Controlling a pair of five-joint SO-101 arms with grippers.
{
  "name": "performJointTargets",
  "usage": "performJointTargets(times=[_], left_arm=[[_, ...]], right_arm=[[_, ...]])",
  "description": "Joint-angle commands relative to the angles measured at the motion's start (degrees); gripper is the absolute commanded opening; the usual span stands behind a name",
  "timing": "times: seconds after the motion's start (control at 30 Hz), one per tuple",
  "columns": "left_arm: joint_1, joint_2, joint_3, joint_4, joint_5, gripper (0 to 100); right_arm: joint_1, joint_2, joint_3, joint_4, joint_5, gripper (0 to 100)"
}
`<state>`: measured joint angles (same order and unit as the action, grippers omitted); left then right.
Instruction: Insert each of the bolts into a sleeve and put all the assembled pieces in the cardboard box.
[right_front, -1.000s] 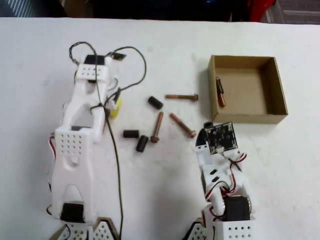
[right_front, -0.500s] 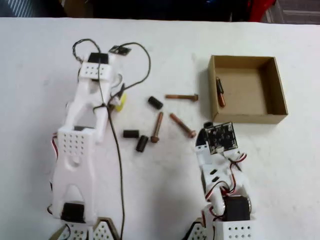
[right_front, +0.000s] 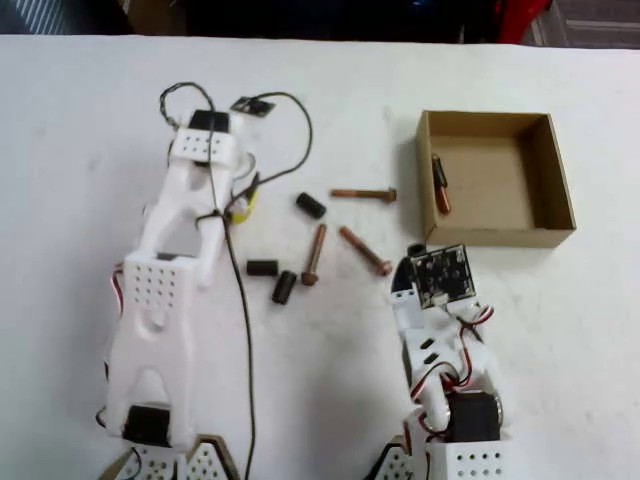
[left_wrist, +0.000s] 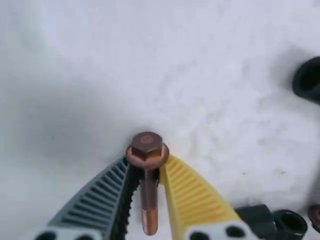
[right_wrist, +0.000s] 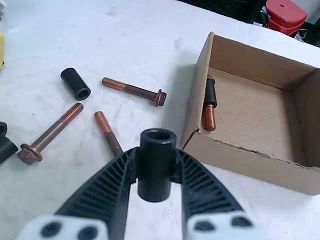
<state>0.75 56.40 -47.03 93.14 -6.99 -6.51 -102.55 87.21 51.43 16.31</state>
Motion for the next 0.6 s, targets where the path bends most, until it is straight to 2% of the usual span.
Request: performJointTargets(times=[0.0, 0.2, 0.27, 0.43, 0.57], left_arm=[[-0.3, 0.3, -2.0, -4.3, -0.4, 3], [-0.4, -1.0, -3.4, -4.1, -0.5, 3], [-0.4, -2.4, -6.2, -1.2, -1.2, 2], [0.4, -6.5, -17.8, 9.3, -8.1, 2], [-0.8, -10.9, -18.9, 9.5, -8.4, 2]], right_arm=[[0.5, -0.6, -0.7, -1.0, -0.4, 1.7], [0.1, -0.6, -0.6, -1.0, -0.4, 1.7], [0.1, -0.6, -0.6, -1.0, -0.4, 1.7], [0.0, -0.6, -0.6, -1.1, -0.4, 1.7], [-2.0, -0.6, -0.4, -1.1, -0.4, 1.7]])
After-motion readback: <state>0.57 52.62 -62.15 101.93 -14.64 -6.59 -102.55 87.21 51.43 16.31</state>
